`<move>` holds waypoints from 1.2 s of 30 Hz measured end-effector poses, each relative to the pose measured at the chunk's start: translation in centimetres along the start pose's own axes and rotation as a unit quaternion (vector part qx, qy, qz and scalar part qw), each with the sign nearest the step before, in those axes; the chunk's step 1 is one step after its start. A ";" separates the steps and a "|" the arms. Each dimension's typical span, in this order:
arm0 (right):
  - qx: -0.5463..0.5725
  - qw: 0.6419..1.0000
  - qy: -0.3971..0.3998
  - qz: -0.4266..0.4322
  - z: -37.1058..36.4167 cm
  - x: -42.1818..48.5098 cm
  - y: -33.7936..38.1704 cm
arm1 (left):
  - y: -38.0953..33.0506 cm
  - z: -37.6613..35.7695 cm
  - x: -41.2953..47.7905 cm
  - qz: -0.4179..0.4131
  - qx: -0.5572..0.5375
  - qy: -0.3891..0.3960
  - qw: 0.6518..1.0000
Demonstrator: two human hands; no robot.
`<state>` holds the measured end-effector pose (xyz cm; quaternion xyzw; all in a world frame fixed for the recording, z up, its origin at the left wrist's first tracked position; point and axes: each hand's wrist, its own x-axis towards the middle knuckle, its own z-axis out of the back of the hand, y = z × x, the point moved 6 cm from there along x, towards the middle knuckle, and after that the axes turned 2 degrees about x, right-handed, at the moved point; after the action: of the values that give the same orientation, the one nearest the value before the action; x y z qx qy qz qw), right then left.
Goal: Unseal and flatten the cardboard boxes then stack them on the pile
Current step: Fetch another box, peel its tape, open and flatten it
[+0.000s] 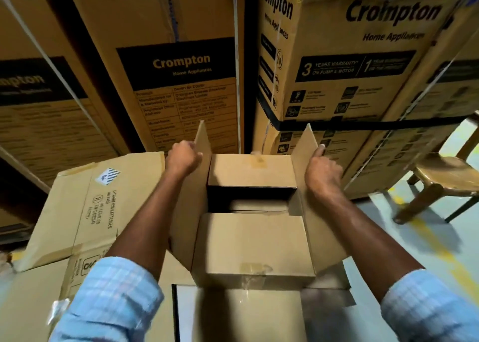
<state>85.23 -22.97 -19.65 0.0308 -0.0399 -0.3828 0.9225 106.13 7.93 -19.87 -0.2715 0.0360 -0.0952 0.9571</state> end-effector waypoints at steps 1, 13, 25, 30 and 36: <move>0.007 1.000 0.006 0.007 -0.5 -0.1 -0.5 | 1.3 0.5 -0.8 0.000 0.079 -0.024 0.997; 0.042 0.997 0.028 0.053 -9.7 -1.6 -10.7 | 4.3 -8.9 -16.5 -0.206 0.225 0.155 0.940; 0.066 0.916 0.063 0.391 -8.9 -2.9 0.3 | 6.9 -3.6 -19.4 0.084 -0.507 0.168 0.841; -0.083 0.858 0.153 0.484 -12.4 -3.5 1.7 | 8.5 -5.0 -21.5 -0.009 -0.332 0.244 0.911; -0.051 0.929 -0.028 0.364 -10.2 -1.7 3.8 | 8.9 -7.2 -23.2 -0.222 0.039 0.293 0.929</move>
<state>87.76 -18.81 -29.53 -0.0435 -0.0550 -0.0225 0.9973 84.03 16.35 -30.25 -0.1952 0.2495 -0.3821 0.8682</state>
